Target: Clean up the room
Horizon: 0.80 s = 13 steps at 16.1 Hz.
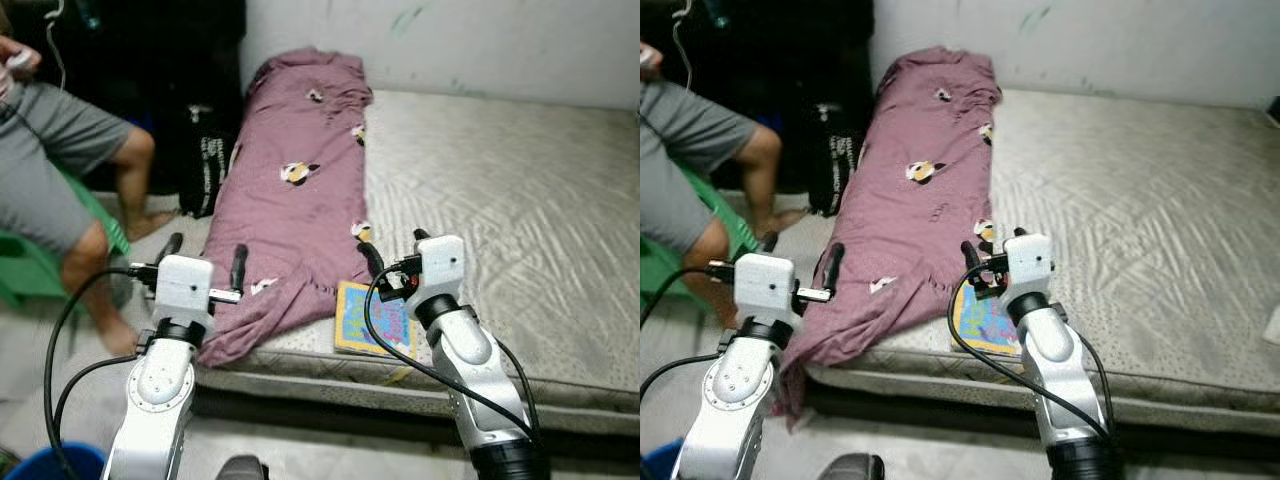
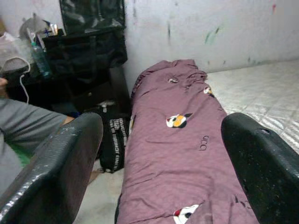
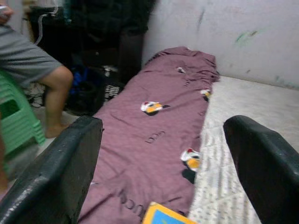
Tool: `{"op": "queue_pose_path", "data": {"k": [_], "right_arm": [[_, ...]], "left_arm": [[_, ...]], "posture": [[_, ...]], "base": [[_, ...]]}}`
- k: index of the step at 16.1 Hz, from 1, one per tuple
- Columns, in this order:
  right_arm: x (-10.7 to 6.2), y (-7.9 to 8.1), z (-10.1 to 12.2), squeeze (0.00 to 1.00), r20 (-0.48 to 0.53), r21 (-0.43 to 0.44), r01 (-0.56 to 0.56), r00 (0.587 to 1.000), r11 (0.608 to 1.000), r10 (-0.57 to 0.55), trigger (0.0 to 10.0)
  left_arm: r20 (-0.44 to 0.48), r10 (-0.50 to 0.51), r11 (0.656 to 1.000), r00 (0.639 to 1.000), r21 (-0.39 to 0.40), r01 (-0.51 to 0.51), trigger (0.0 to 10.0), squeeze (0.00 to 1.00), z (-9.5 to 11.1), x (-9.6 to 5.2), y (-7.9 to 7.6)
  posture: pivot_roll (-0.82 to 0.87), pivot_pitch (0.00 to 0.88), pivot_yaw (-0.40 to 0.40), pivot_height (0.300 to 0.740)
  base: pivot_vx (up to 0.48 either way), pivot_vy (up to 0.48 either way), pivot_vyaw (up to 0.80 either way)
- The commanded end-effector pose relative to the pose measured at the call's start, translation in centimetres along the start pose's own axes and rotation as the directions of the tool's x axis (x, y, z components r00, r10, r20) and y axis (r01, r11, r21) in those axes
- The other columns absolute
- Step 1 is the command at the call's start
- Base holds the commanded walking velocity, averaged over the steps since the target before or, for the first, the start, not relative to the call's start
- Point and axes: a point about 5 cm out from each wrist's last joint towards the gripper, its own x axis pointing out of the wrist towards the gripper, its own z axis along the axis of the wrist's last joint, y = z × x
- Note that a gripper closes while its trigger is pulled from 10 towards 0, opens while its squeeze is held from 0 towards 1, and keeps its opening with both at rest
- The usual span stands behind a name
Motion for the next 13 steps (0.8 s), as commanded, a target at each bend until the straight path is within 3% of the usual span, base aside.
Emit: {"op": "queue_pose_path", "data": {"k": [1, 13], "right_arm": [[0.08, -0.56, 0.17, 0.00, 0.002, -0.002, 0.020, 1.000, 1.000, -0.020, 10.0], [0.18, -0.56, 0.15, 0.00, 0.004, 0.009, 0.025, 1.000, 1.000, -0.025, 10.0]], "left_arm": [[-0.008, -0.010, 1.000, 1.000, -0.005, 0.010, 10.0, 0.00, -0.01, 0.13, -0.34], [0.025, -0.044, 0.998, 0.999, -0.038, 0.045, 10.0, 0.00, 0.35, 0.10, -0.52]], "posture": [[0.00, 0.024, -0.041, 0.740], [0.00, 0.020, -0.038, 0.740]], "base": [[0.000, 0.000, 0.00], [0.020, 0.000, 0.00]]}}
